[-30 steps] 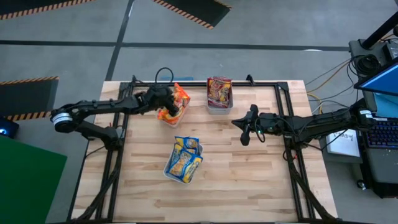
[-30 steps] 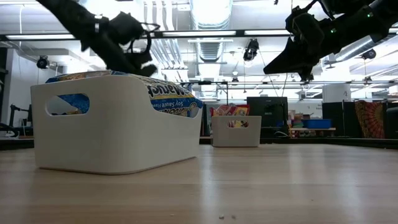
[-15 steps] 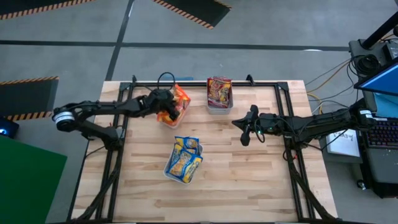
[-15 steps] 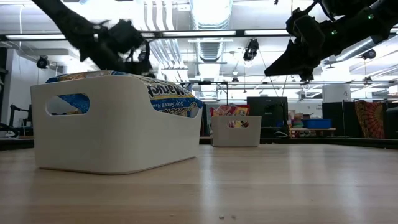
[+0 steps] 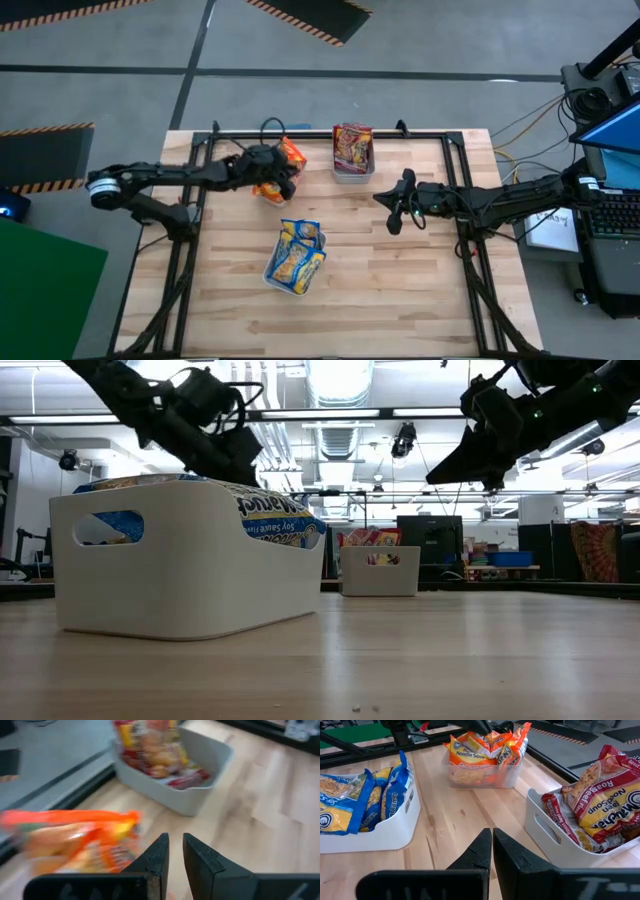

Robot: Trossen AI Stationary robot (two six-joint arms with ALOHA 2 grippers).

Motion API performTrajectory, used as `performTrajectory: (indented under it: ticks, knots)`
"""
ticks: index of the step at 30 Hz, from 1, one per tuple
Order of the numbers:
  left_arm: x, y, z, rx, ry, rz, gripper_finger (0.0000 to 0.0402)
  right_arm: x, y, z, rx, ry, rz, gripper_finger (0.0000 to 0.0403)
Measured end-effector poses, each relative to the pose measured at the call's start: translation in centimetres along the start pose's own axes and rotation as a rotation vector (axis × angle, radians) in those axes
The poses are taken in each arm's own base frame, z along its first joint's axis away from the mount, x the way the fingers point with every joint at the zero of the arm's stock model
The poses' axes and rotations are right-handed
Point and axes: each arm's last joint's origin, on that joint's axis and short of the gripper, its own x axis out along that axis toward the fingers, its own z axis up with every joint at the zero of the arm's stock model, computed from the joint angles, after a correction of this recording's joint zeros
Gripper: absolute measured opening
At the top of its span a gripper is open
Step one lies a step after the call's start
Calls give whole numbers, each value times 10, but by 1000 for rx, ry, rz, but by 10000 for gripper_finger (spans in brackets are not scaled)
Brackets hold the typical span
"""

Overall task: Sort Maruchan noodles
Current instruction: Put the orange noodle pack into the transparent bin

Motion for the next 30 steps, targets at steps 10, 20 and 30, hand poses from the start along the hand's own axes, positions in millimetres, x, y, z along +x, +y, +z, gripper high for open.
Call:
performTrajectory:
  ticks: [10,20,30]
  knots:
    - [36,-18,-18,40,150,12,38,0,0,1,5,-16,3,9]
    - [65,-19,-23,80,252,168,38,0,0,2,6,-20,4,9]
    - [58,4,-15,244,381,450,38,0,0,2,2,-20,4,9]
